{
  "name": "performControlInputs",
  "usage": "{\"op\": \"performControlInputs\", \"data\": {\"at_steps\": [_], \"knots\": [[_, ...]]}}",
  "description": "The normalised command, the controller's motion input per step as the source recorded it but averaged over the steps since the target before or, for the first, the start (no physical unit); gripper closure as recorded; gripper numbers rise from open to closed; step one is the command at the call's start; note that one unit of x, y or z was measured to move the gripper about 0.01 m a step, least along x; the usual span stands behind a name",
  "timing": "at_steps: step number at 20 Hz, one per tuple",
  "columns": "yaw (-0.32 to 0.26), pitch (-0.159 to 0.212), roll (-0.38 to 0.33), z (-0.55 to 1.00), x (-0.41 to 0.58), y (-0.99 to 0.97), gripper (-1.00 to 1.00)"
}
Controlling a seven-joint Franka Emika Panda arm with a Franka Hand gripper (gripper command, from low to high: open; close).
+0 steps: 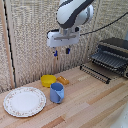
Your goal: Kindly employ your clamp to softly take hold of the bread. Delicately rest it on the oven pan, verifying that it is even on the surface. Using your clamp and attentiveness, smoothly glide the pan into the oven and along the appropriate brackets, securing it in position.
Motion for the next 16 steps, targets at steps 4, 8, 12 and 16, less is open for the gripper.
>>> {"op": "performControlInputs", "data": {"at_steps": [4, 8, 12, 16], "knots": [[-0.075, 0.0, 0.016, -0.36, 0.279, -0.65, -1.0], [-0.032, 0.0, 0.0, -0.32, 0.334, -0.59, -1.0], [-0.002, 0.003, 0.0, -0.33, 0.304, -0.42, -1.0], [0.1, 0.041, -0.017, -0.4, 0.34, -0.21, -1.0]]}}
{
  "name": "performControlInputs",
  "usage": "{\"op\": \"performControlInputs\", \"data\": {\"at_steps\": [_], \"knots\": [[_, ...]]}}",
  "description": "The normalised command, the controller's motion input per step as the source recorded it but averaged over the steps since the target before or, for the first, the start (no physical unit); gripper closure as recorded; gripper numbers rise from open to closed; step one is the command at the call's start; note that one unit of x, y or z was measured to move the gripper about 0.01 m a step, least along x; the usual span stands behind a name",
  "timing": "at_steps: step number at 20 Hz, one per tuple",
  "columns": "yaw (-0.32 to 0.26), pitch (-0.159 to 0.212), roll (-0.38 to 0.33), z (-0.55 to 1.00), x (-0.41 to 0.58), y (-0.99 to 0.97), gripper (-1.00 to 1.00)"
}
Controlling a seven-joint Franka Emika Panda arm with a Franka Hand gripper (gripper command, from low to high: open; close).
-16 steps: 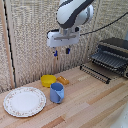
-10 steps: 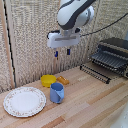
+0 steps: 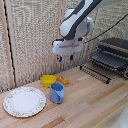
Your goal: Kindly employ your clamp to softly take hold of the bread. Delicately rest it on the oven pan, verifying that it is even on the surface. Using your clamp and attentiveness, smoothly glide the pan into the oven and along the appropriate brackets, securing it in position.
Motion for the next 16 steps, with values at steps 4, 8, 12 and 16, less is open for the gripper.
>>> {"op": "performControlInputs", "data": {"at_steps": [4, 8, 12, 16], "knots": [[0.134, 0.075, -0.05, -0.43, 0.298, -0.26, -1.0], [0.148, 0.123, -0.059, -0.39, 0.217, -0.36, -1.0], [0.179, 0.115, -0.066, -0.34, 0.28, -0.25, -1.0], [0.239, 0.052, -0.013, -0.29, 0.316, -0.24, -1.0]]}}
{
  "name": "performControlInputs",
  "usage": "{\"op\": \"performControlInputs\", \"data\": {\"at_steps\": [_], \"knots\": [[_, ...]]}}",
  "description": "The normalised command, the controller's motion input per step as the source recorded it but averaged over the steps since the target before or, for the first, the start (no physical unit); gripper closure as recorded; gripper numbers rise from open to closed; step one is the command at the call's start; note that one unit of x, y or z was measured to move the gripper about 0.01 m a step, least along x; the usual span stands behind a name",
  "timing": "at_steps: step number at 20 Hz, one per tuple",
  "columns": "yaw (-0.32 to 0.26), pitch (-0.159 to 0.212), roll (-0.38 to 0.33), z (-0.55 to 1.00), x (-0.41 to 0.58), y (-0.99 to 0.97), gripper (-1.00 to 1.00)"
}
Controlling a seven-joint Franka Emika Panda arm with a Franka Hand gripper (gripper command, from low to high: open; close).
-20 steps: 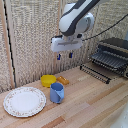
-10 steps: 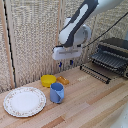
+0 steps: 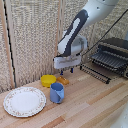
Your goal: Kindly employ your clamp to softly take hold of the bread. Delicately rest it on the oven pan, verifying that it is even on the surface. Using your clamp and attentiveness, smoothly glide the pan into the oven and along the appropriate brackets, securing it in position.
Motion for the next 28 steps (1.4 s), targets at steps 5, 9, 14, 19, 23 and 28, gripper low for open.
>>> {"op": "performControlInputs", "data": {"at_steps": [5, 9, 14, 19, 23, 28], "knots": [[0.237, 0.01, -0.048, -0.26, 0.321, -0.12, -1.0], [0.242, 0.0, -0.07, -0.26, 0.334, -0.03, -1.0], [0.209, 0.02, -0.101, -0.23, 0.283, 0.0, -1.0], [0.105, 0.074, -0.075, -0.12, 0.183, 0.11, 1.0], [-0.018, -0.002, -0.022, -0.04, -0.011, 0.06, 1.0], [-0.103, -0.051, -0.014, 0.26, -0.009, 0.01, 1.0]]}}
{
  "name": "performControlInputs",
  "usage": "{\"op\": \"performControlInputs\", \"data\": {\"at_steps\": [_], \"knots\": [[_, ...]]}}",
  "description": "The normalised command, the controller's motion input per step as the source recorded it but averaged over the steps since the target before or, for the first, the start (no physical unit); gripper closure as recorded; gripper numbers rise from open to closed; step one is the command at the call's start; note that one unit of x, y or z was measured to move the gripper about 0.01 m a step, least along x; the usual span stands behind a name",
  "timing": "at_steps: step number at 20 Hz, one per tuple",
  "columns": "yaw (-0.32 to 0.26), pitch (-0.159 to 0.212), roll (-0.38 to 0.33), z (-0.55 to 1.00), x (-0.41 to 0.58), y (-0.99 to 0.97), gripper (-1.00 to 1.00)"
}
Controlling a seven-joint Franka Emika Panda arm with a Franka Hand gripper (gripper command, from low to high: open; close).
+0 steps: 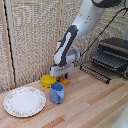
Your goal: Kindly employ your clamp to softly take hold of the bread. Delicately rest it on the oven pan, verifying that it is even on the surface. Using your clamp and attentiveness, smoothly glide the pan into the oven and along the appropriate brackets, securing it in position.
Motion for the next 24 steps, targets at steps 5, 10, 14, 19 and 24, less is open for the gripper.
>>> {"op": "performControlInputs", "data": {"at_steps": [5, 10, 14, 19, 24], "knots": [[-0.165, 0.01, -0.016, 0.63, 0.0, -0.01, 1.0], [-0.116, 0.078, 0.0, 0.99, 0.115, -0.18, 1.0], [-0.113, 0.072, 0.0, 0.99, 0.199, -0.33, 1.0], [-0.148, 0.029, 0.033, 0.85, 0.097, -0.59, 1.0], [-0.23, 0.015, 0.018, 0.7, 0.005, -0.49, 1.0]]}}
